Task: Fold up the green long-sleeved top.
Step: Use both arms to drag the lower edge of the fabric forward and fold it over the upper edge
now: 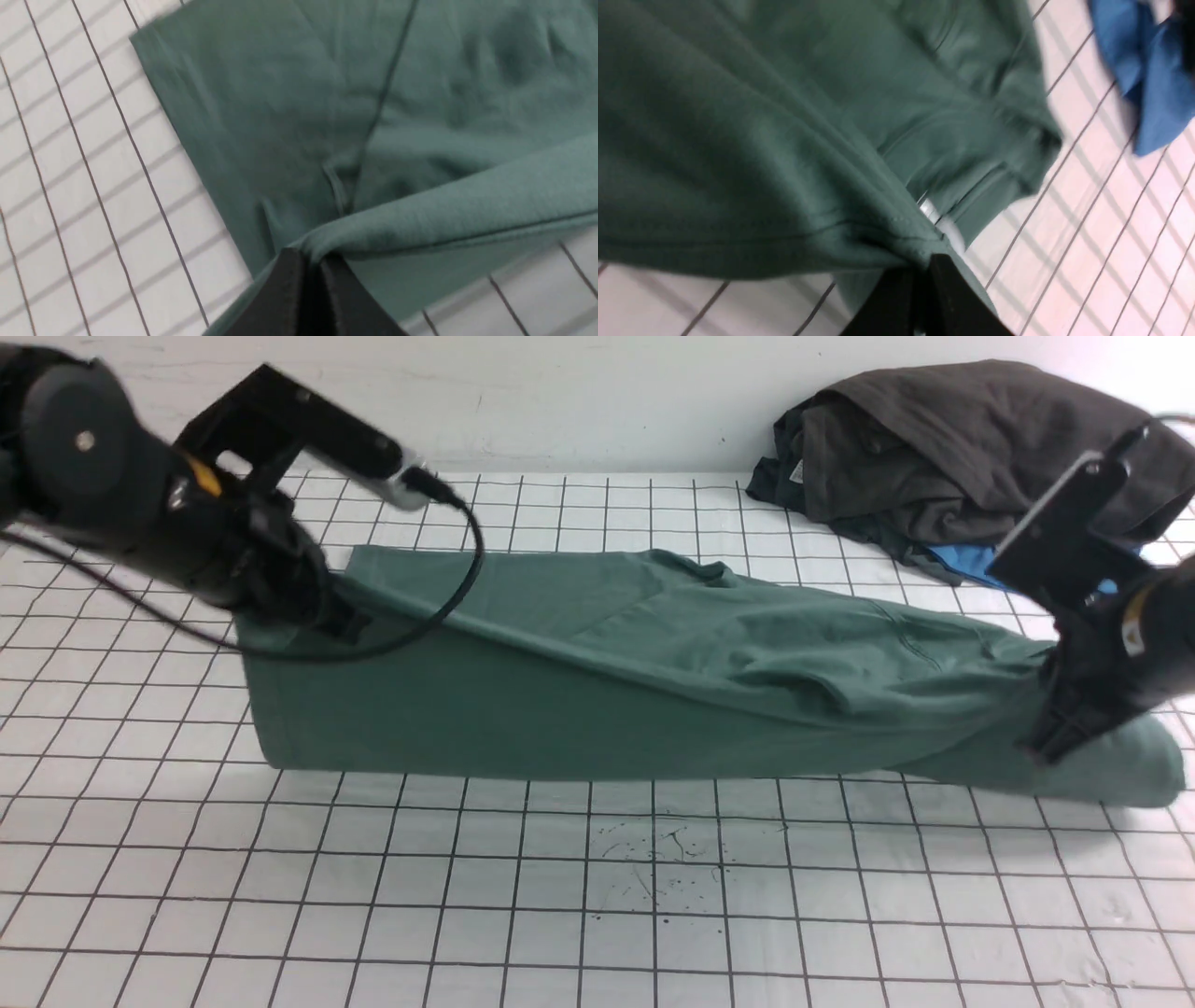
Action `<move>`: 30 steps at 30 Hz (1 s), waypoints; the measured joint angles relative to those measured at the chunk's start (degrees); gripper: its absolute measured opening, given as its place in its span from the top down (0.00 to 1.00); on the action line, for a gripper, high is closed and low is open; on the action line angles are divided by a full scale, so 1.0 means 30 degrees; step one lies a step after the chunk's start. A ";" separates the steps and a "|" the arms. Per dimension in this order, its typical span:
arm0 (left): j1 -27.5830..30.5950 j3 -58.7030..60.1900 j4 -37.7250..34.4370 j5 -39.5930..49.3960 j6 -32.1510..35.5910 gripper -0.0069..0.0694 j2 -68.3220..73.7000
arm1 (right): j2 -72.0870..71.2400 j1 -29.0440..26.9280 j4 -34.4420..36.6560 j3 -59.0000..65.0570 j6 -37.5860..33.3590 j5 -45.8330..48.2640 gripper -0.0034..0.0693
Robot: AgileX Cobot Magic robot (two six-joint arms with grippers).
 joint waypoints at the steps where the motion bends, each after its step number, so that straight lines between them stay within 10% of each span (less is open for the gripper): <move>1: 0.0000 -0.0880 0.0079 -0.0231 -0.0057 0.91 0.0847 | 0.0605 -0.0110 -0.0075 -0.0540 0.0000 -0.0347 0.94; 15: 0.1814 -1.4977 0.1973 0.0091 -0.4479 0.90 1.3280 | 1.2232 -0.0676 -0.1241 -1.3470 0.0392 -0.1187 0.93; 24: 0.2185 -1.9090 0.2953 -0.0660 -0.5911 0.42 1.7040 | 1.3394 -0.1249 0.0477 -1.5279 0.1962 -0.1324 0.56; 30: 0.2210 -2.0674 0.2996 0.2378 -0.7398 0.28 1.5808 | 1.1609 -0.1337 0.0884 -1.5295 0.3056 0.0897 0.46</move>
